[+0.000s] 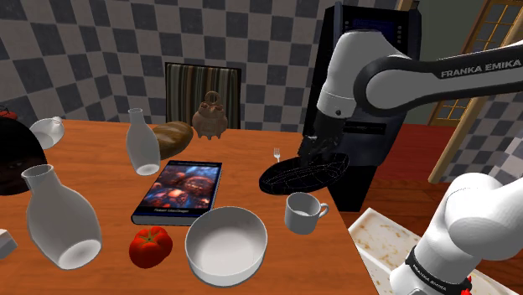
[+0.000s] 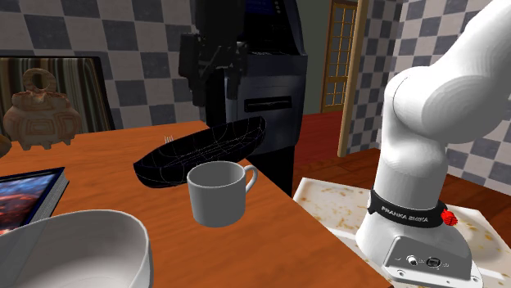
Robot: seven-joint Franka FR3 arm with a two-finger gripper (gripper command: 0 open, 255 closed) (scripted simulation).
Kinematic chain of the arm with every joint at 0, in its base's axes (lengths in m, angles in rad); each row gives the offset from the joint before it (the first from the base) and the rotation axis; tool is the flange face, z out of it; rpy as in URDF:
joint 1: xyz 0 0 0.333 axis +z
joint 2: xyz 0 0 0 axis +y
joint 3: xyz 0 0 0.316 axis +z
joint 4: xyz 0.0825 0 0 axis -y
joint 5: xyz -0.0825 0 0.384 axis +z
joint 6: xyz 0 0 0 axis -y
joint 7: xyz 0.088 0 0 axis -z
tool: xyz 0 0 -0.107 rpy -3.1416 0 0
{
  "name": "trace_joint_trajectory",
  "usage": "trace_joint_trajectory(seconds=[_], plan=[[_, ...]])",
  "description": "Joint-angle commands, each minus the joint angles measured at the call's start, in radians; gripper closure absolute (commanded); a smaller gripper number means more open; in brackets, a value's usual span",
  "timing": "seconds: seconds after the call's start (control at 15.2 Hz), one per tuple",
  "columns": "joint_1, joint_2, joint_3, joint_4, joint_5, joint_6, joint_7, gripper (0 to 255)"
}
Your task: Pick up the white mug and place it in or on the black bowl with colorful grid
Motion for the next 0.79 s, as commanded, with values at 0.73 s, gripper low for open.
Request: trace_joint_trajectory(seconds=[0.73], plan=[[0.033, 0.280, 0.248, -0.056, -0.007, 0.272, 0.206, 0]])
